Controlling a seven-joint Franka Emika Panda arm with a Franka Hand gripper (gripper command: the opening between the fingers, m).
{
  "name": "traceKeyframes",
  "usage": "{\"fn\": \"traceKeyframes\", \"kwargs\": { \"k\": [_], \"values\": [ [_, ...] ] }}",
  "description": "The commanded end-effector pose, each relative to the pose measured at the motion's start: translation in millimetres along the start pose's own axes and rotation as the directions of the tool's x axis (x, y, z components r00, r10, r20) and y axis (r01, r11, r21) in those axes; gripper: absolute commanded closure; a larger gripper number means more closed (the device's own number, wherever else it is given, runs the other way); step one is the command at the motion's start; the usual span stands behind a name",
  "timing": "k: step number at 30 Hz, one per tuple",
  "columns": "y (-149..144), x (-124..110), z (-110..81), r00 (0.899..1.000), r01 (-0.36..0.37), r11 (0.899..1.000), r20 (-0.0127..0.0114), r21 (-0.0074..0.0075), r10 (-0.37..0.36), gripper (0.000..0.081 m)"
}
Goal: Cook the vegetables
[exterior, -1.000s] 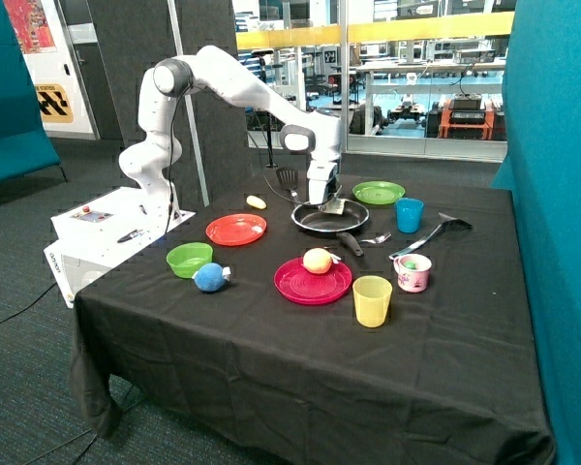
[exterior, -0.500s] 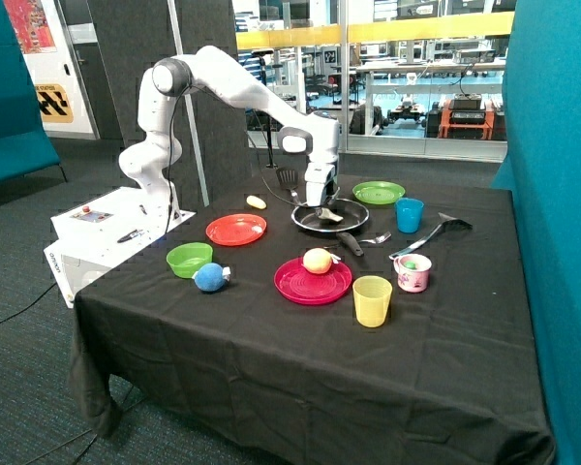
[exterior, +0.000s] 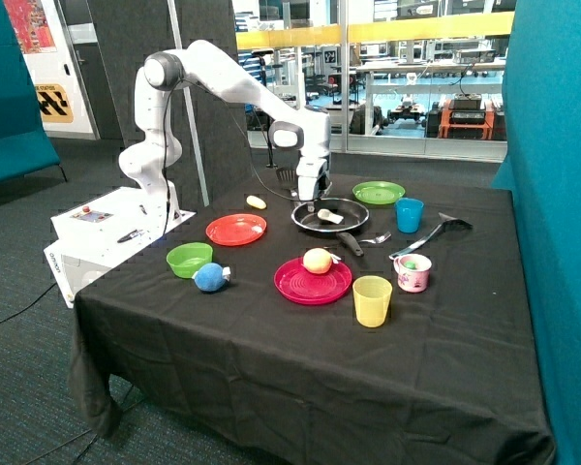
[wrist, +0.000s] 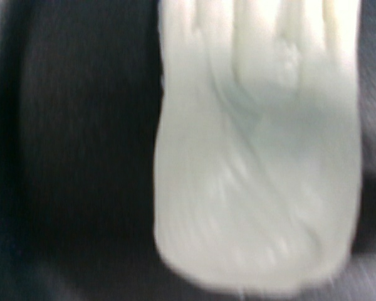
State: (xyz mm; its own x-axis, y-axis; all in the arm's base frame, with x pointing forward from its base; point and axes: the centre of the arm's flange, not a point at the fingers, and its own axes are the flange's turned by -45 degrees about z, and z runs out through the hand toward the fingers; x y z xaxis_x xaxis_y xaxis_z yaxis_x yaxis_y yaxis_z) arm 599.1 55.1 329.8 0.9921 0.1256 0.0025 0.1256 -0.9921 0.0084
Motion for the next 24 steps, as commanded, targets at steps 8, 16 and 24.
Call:
{"fn": "traceKeyframes", "kwargs": {
  "k": [8, 16, 24],
  "values": [
    [13.3, -50.4, -44.3, 1.000, -0.027, 1.000, 0.0027, 0.0084, 0.027, 0.0168],
    [6.6, -73.4, -63.0, 0.999, -0.054, 0.998, 0.0029, 0.0083, 0.054, 0.0175],
    [-6.2, -107.5, -87.6, 0.994, -0.108, 0.994, 0.0034, 0.0081, 0.108, 0.0181]
  ]
}}
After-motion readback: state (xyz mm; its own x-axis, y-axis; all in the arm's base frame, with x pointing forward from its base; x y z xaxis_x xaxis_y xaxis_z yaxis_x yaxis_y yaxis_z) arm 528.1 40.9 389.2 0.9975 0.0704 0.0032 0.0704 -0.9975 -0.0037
